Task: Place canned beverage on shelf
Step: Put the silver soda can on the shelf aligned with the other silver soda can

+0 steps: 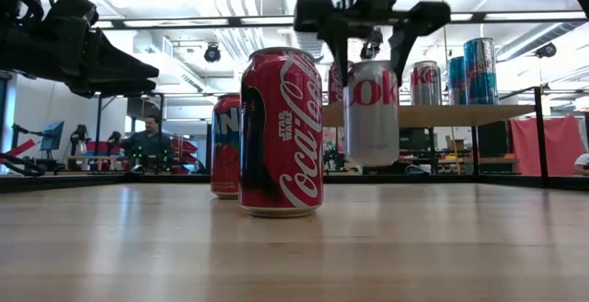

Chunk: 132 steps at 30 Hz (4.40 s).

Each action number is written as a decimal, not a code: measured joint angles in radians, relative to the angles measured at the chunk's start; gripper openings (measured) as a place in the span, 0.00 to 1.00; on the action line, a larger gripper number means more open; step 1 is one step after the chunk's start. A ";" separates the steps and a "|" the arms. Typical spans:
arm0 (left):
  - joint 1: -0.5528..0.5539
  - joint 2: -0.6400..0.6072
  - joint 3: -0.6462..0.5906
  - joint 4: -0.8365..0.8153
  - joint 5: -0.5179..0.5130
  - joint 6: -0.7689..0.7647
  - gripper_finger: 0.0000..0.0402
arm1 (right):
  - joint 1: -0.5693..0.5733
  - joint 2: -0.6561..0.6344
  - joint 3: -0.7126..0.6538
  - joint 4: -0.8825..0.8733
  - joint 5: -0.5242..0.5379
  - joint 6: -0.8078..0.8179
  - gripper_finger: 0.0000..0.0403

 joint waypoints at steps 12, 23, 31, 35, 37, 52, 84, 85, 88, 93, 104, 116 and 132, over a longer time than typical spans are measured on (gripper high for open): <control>0.000 0.000 0.000 0.000 0.000 0.000 1.00 | -0.014 -0.126 0.001 -0.099 0.107 0.072 0.69; 0.000 0.000 0.000 0.000 0.000 0.000 1.00 | -0.106 -0.186 0.001 -0.144 0.147 0.025 0.69; 0.000 0.000 0.000 0.000 0.000 0.000 1.00 | -0.187 -0.212 0.001 -0.145 0.114 -0.040 0.69; 0.000 0.000 0.000 0.000 0.000 0.000 1.00 | -0.212 -0.238 0.001 -0.145 0.113 -0.046 0.69; 0.000 0.000 0.000 0.000 0.000 0.000 1.00 | -0.223 -0.251 0.001 -0.146 0.119 -0.055 0.69; 0.000 0.000 0.000 0.000 0.000 0.000 1.00 | -0.320 -0.314 0.001 -0.146 0.141 -0.177 0.69; 0.000 0.000 0.000 0.000 0.000 0.000 1.00 | -0.404 -0.365 -0.010 -0.145 0.169 -0.465 0.69; 0.000 0.000 0.000 0.000 0.000 0.000 1.00 | -0.404 -0.365 -0.010 -0.145 0.169 -0.465 0.69; 0.000 0.000 0.000 0.000 0.000 0.000 1.00 | -0.404 -0.360 -0.010 -0.146 0.169 -0.466 0.69; 0.000 0.000 0.000 0.000 0.000 0.000 1.00 | -0.419 -0.343 -0.010 -0.144 0.169 -0.473 0.69; 0.000 0.000 0.000 0.000 0.000 0.000 1.00 | -0.459 -0.316 -0.009 -0.142 0.175 -0.494 0.69; 0.000 0.000 0.000 0.000 0.000 0.000 1.00 | -0.463 -0.311 -0.008 -0.143 0.194 -0.480 0.71; 0.000 0.000 0.000 0.000 0.000 0.000 1.00 | -0.463 -0.310 -0.010 -0.144 0.206 -0.460 0.80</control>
